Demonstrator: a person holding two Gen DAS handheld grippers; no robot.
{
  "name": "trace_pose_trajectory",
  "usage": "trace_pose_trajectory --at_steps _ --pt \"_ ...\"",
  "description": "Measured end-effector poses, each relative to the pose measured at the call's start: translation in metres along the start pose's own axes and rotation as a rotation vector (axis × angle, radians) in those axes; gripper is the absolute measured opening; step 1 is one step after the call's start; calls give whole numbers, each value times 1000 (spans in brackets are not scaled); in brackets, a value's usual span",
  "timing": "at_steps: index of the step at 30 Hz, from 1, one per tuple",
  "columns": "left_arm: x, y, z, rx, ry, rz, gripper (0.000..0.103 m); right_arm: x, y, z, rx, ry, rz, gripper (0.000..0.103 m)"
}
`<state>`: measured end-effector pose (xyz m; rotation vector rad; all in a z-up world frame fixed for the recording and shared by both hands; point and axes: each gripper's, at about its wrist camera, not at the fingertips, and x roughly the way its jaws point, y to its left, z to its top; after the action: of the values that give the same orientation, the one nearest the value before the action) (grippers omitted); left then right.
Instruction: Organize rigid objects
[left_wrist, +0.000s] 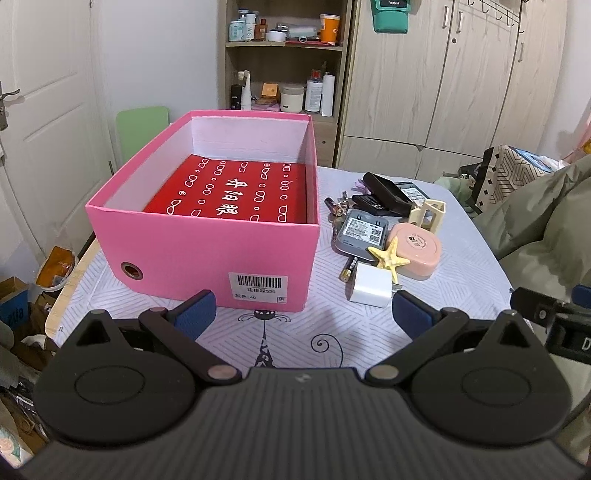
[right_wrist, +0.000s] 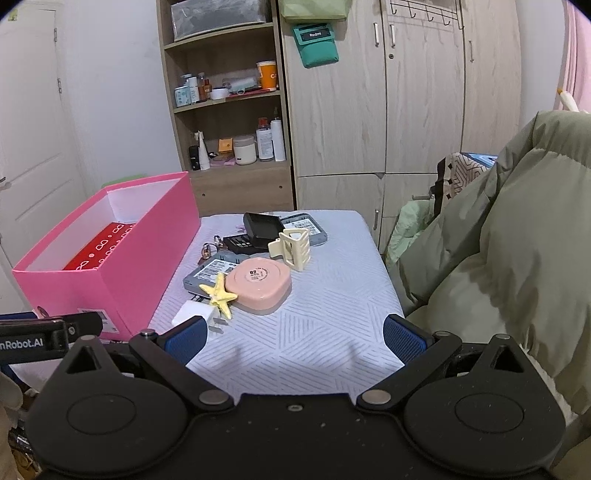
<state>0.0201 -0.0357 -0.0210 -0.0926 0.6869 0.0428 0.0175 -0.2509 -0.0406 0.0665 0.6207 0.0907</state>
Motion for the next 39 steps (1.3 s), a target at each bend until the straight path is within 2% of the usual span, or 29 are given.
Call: trace_pose_trajectory --at_steps 22,39 --pt "4 11 -2 -31 -9 14 103 4 7 0 -18 1 3 103" --pt "-6 13 -8 -4 -111 30 103 1 10 1 -16 -38 -1 103"
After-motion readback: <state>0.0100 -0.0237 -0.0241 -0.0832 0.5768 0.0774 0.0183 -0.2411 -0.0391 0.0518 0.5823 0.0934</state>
